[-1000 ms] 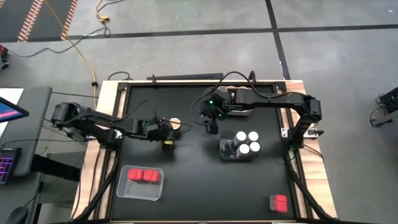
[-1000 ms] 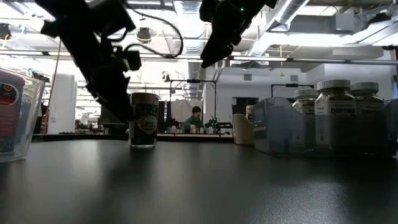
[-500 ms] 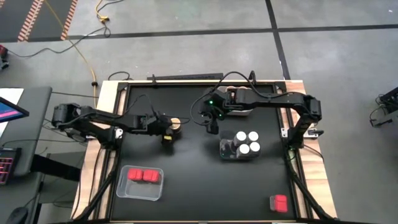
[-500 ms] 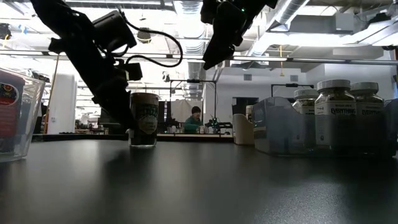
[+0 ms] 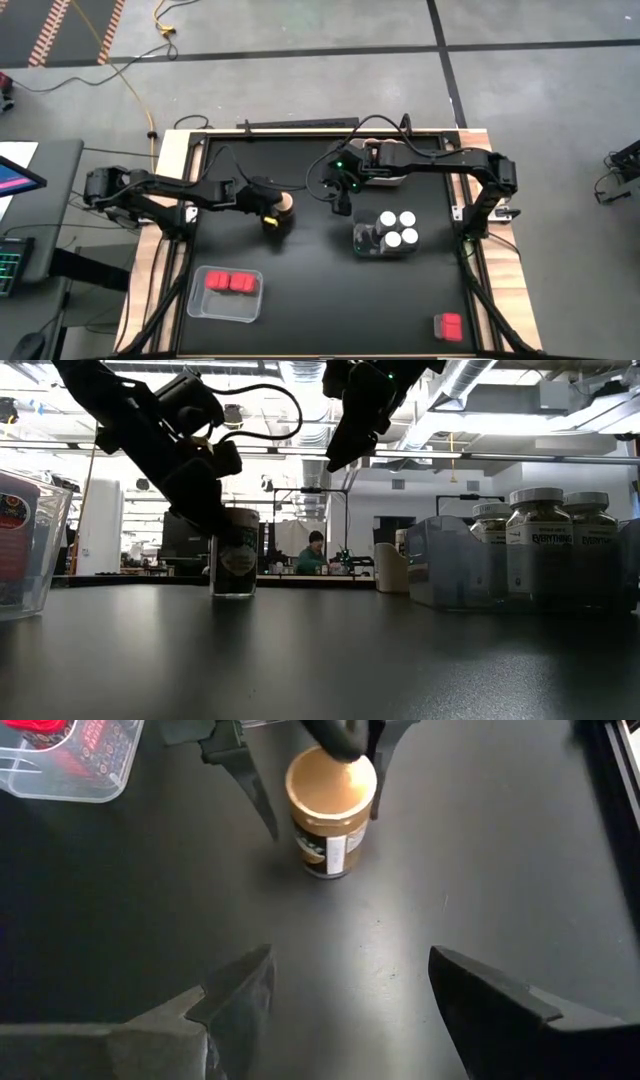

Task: Sort spices by type
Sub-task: Put the gold spice bottle in the gray bin

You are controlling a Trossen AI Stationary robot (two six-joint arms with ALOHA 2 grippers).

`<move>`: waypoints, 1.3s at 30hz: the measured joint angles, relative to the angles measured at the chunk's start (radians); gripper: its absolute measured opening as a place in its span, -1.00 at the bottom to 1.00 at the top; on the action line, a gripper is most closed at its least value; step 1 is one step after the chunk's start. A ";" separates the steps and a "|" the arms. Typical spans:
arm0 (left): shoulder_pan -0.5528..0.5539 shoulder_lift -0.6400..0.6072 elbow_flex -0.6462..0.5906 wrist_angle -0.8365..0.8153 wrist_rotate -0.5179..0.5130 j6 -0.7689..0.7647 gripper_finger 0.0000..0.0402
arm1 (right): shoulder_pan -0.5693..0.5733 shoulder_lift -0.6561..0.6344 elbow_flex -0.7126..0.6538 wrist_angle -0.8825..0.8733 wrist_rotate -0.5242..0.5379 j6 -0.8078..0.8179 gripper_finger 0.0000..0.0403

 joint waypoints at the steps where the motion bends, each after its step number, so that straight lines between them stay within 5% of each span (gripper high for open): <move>1: 0.000 0.000 0.000 -0.002 0.011 0.001 0.77 | 0.000 0.000 0.000 0.000 0.000 0.000 0.45; 18: 0.006 0.000 0.002 0.018 0.062 0.041 0.77 | 0.000 0.000 0.000 -0.002 0.000 -0.010 0.45; 28: 0.003 -0.083 0.002 -0.249 0.058 -0.164 0.77 | -0.016 0.000 0.000 -0.003 0.000 -0.010 0.45; 32: 0.002 -0.100 0.002 -0.262 0.059 -0.302 0.77 | -0.029 0.000 0.000 -0.003 0.000 -0.010 0.45; 39: 0.002 -0.100 0.002 -0.235 0.059 -0.322 0.77 | -0.040 0.000 0.000 -0.003 0.000 0.005 0.45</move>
